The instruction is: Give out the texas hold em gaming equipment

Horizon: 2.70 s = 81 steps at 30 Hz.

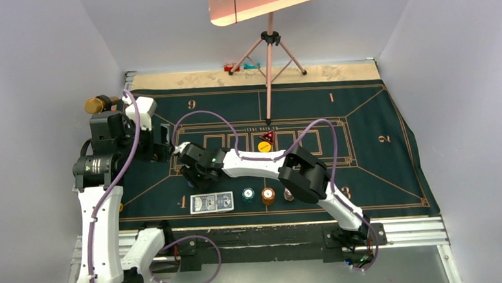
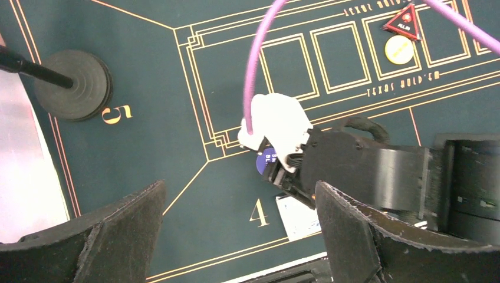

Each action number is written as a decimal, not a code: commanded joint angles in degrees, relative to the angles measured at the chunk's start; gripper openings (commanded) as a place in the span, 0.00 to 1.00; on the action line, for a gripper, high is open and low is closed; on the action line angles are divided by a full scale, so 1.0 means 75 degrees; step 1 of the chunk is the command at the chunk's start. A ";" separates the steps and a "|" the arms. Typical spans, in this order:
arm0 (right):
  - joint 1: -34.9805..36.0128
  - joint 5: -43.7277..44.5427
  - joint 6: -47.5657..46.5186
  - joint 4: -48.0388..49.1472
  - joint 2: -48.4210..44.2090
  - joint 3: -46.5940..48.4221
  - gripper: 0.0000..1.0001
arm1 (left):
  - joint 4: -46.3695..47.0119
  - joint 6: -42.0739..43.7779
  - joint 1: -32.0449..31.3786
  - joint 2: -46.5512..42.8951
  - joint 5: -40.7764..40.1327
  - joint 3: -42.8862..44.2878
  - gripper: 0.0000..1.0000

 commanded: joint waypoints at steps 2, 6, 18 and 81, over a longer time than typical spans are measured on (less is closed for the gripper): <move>0.0052 -0.0133 0.0062 -0.0290 0.0518 0.0948 0.42 | -0.0015 0.0083 0.0054 -0.0366 0.0458 0.0215 1.00; 0.0030 -0.0147 -0.0108 -0.0480 0.0982 0.1703 0.41 | -0.0054 0.0181 0.0053 -0.0541 0.0497 0.0181 1.00; -0.0580 0.0243 -0.0225 -0.0470 -0.0027 0.1269 0.54 | -0.0109 0.0268 0.0053 -0.0499 0.0259 0.0182 1.00; -0.3469 0.0494 -0.0191 0.0354 -0.1447 -0.2539 0.48 | 0.0304 0.0403 0.0052 0.0056 0.0323 -0.0073 1.00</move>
